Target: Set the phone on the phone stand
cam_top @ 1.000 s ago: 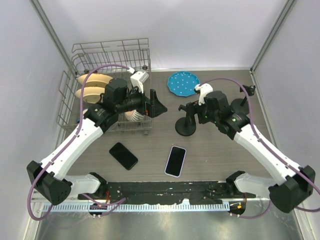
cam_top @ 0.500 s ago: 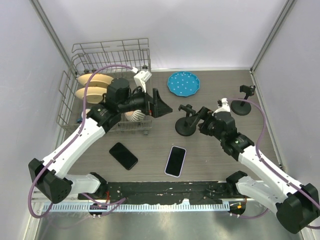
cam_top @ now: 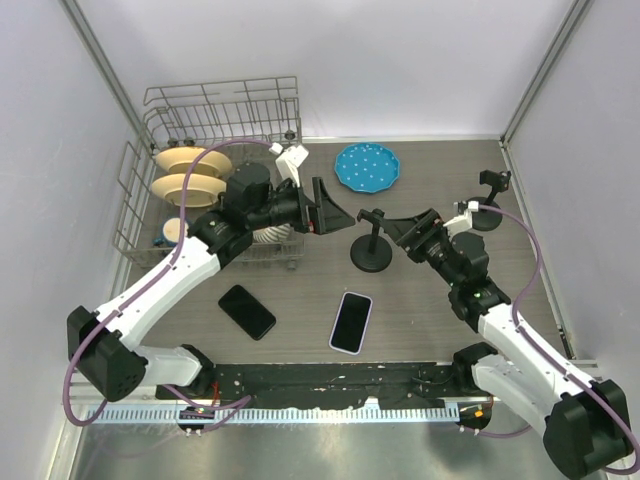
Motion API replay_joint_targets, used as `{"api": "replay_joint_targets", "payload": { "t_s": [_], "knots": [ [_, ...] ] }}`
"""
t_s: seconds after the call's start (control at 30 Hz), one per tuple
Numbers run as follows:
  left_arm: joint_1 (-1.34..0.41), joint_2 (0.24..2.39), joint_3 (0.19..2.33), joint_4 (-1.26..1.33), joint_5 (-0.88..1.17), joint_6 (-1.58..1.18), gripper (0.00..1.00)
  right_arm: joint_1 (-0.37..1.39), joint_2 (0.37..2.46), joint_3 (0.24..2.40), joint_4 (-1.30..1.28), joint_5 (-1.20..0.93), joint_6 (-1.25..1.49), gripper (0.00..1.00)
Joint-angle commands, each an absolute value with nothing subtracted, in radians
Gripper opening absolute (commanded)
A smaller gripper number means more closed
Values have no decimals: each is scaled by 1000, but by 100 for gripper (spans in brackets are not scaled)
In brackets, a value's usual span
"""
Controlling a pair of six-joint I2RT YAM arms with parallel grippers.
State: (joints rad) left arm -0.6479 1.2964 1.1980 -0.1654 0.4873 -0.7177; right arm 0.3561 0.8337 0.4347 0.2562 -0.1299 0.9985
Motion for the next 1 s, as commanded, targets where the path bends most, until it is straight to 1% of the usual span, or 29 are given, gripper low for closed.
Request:
{"api": "replay_joint_targets", "payload": {
  "t_s": [0.0,0.03,0.07,0.17,0.23,0.33,0.43,0.47,0.53,0.57,0.63,0.67,0.77,0.97],
  "knots": [
    [-649,1263,1177,-121,457,-634,91,334,880,471,382,-156,1051,74],
    [-638,1259,1155,-118,460,-637,91,331,894,469,428,-181,1061,71],
    [-629,1256,1151,-118,480,-644,90,330,906,468,454,-192,1069,63],
    [-626,1230,1117,-115,497,-601,90,330,960,454,538,-210,1097,52],
    [-627,1223,1103,-129,471,-586,90,328,989,431,604,-212,1123,50],
    [-627,1239,1121,-147,500,-578,90,321,996,399,667,-203,1141,47],
    [-630,1255,1120,-141,523,-589,90,301,999,365,709,-205,1152,40],
    [-632,1258,1120,-140,531,-589,90,293,1006,364,718,-222,1152,36],
    [-637,1261,1121,-138,535,-592,90,275,1017,353,750,-270,1157,30],
    [-638,1261,1121,-135,546,-592,90,267,1025,348,762,-285,1164,26],
    [-641,1259,1121,-135,549,-594,90,249,1032,344,773,-330,1166,20],
    [-643,1259,1121,-133,549,-594,90,230,1040,342,779,-347,1166,13],
    [-644,1256,1121,-135,552,-589,90,190,1066,342,828,-440,1187,1],
    [-647,1266,1121,-141,549,-586,90,163,1213,339,1047,-638,1281,1]
  ]
}}
